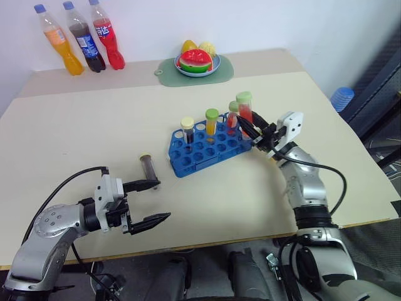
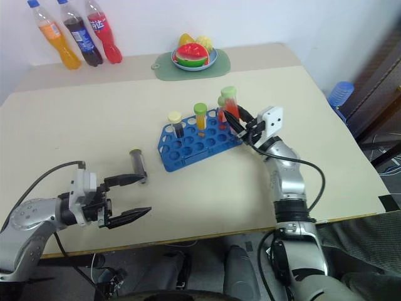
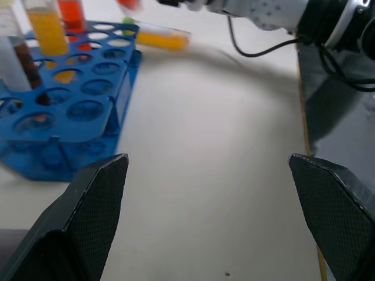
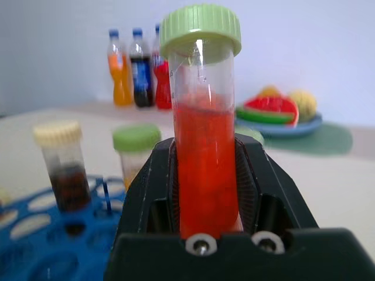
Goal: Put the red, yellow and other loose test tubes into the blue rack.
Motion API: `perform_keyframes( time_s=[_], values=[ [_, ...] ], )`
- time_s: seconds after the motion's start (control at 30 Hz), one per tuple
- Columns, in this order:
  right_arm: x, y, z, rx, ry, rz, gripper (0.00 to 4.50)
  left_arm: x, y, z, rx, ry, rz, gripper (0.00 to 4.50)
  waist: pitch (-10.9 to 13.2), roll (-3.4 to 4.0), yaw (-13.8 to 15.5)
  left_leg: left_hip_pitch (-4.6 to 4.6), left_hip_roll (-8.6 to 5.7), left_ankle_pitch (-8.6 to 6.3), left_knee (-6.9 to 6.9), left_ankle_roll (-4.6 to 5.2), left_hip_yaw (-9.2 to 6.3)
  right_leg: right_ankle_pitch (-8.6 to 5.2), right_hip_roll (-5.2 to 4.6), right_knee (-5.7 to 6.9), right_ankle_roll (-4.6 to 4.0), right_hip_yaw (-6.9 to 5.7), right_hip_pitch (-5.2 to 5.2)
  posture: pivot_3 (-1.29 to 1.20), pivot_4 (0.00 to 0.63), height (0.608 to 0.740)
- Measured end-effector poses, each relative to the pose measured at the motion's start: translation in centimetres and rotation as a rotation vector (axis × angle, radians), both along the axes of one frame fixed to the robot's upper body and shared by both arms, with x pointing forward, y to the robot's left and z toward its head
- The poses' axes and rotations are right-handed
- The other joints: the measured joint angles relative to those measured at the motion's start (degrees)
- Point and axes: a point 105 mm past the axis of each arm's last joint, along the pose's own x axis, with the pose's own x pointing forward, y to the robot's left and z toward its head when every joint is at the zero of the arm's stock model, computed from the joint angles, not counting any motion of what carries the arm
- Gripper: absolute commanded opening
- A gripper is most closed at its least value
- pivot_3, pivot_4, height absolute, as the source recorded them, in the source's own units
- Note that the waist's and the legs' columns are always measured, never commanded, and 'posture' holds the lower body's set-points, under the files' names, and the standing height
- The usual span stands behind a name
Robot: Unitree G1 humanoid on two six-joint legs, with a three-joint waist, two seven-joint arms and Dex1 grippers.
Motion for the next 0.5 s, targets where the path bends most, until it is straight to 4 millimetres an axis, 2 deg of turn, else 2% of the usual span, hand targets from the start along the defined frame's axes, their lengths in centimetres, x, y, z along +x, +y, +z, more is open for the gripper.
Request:
perform_keyframes(
  time_s=[0.1, 0.23, 0.5],
  values=[
    [0.1, 0.0, -0.5, -0.006, -0.011, -0.016, 0.87, 0.0, 0.0, 0.0, -0.001, 0.001, 0.000, 4.50, 0.0, -0.01, 0.0, 0.00, 0.00, 0.00, 0.00, 0.00, -0.01, 0.00, 0.00, 0.00, 0.00, 0.00, 0.00, 0.00, 0.150, 0.740],
    [0.5, -0.2, -2.5, -0.019, 0.038, -0.030, 0.87, 0.0, -0.1, 0.0, -0.003, -0.001, 0.001, 4.50, 0.0, -0.01, -0.2, 0.03, 0.01, 0.00, -0.02, 0.00, -0.01, 0.00, 0.03, 0.03, 0.00, 0.00, 0.00, 0.00, 0.150, 0.740],
    [1.9, 1.0, -3.3, 0.006, 0.032, -0.056, 0.87, -0.3, -0.2, -0.2, -0.006, 0.006, 0.021, 4.50, -0.1, -0.06, -1.1, 0.13, 0.04, 0.00, -0.05, 0.00, -0.02, -0.01, 0.06, 0.10, -0.01, 0.00, 0.04, 0.00, 0.150, 0.740]
  ],
)
